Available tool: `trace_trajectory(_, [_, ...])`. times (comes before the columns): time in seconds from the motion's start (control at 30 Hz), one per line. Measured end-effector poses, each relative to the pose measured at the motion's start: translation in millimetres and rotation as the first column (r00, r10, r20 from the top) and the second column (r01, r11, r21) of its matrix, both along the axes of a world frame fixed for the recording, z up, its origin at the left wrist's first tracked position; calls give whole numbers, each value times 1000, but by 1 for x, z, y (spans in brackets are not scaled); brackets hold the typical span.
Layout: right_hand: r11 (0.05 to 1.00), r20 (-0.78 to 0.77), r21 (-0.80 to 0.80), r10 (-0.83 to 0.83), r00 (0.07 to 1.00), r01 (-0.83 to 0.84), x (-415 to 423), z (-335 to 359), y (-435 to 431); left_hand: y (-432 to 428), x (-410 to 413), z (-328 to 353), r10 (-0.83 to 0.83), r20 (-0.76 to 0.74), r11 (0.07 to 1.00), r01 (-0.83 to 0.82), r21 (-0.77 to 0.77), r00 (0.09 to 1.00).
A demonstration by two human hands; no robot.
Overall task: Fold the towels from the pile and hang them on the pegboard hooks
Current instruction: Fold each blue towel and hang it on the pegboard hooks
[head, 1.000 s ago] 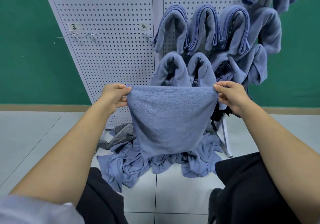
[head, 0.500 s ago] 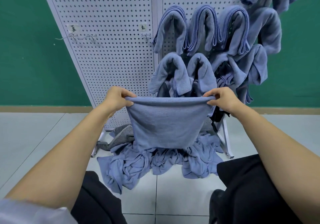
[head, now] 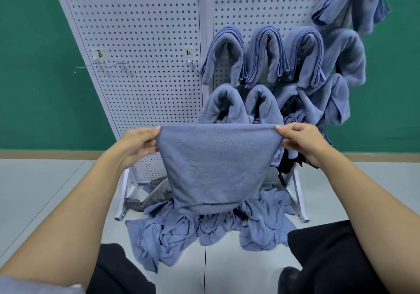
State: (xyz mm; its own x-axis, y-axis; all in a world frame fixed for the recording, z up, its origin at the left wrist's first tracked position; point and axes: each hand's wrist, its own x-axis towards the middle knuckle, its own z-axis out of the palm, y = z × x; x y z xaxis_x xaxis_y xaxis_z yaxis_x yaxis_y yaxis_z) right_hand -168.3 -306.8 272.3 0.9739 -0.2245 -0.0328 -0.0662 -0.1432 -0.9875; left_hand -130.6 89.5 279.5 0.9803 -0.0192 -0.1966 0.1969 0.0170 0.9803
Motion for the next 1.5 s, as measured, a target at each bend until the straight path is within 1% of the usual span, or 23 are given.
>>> trace_trajectory(0.03, [997, -34, 80, 25, 999, -22, 1, 0, 0, 1, 3, -1, 14, -54, 998, -18, -68, 998])
trace_trajectory(0.13, [949, -121, 315, 72, 990, -30, 7, 2, 2, -1, 7, -4, -10, -221, 985, -29, -172, 975])
trace_trajectory(0.17, [933, -147, 359, 66, 987, -9, 8, 3, 4, -3, 9, -4, -16, -256, 974, -43, -223, 967])
trace_trajectory(0.23, [921, -188, 387, 23, 982, 53, 10, 5, 10, -10, 12, -3, 12, -279, 953, -96, -288, 960])
trace_trajectory(0.3, [923, -187, 376, -16, 982, 86, 13, 7, 18, -23, 12, 1, 48, -249, 951, -121, -285, 967])
trace_trajectory(0.4, [938, -118, 338, -39, 992, 77, 14, 11, 38, -57, 7, 8, 88, -115, 971, -111, -212, 989])
trace_trajectory(0.53, [969, -21, 243, 43, 999, -37, 7, 15, 84, -107, -8, 10, 44, 36, 997, -41, -71, 998])
trace_trajectory(0.67, [987, 53, 140, 76, 996, -82, 2, 14, 115, -134, -17, 9, 7, 141, 999, -13, 46, 990])
trace_trajectory(0.8, [991, 88, 114, 63, 994, -73, 0, 12, 121, -138, -21, 11, -11, 163, 997, -2, 80, 987])
trace_trajectory(0.9, [990, 96, 107, 83, 992, -93, -3, 12, 121, -140, -24, 12, -36, 164, 997, 24, 75, 986])
trace_trajectory(1.07, [958, 105, 157, 225, 969, -240, -5, 14, 116, -138, -25, 12, -78, 213, 994, 59, 96, 974])
trace_trajectory(1.13, [949, 108, 159, 256, 961, -271, -5, 17, 110, -137, -24, 12, -78, 217, 993, 57, 101, 973])
trace_trajectory(1.17, [952, 121, 144, 252, 960, -269, -4, 19, 105, -137, -23, 13, -78, 217, 992, 54, 116, 973])
trace_trajectory(1.2, [964, 144, 85, 239, 960, -253, -2, 20, 99, -136, -22, 14, -89, 221, 989, 60, 137, 971])
trace_trajectory(1.23, [974, 172, -26, 225, 959, -224, -1, 22, 92, -135, -21, 15, -115, 224, 984, 80, 161, 968])
trace_trajectory(1.27, [967, 195, -171, 221, 956, -189, 1, 24, 84, -133, -21, 16, -150, 227, 978, 111, 178, 962])
trace_trajectory(1.3, [938, 204, -303, 238, 950, -170, 3, 27, 76, -132, -20, 18, -190, 229, 972, 149, 185, 955])
trace_trajectory(1.37, [854, 159, -478, 316, 935, -207, 9, 33, 65, -128, -20, 22, -271, 230, 956, 234, 176, 935])
trace_trajectory(1.47, [671, 27, -660, 471, 882, -338, 19, 40, 68, -124, -19, 25, -338, 243, 941, 317, 122, 909])
trace_trajectory(1.5, [617, -6, -697, 505, 863, -365, 21, 43, 72, -123, -18, 26, -344, 247, 939, 329, 101, 906])
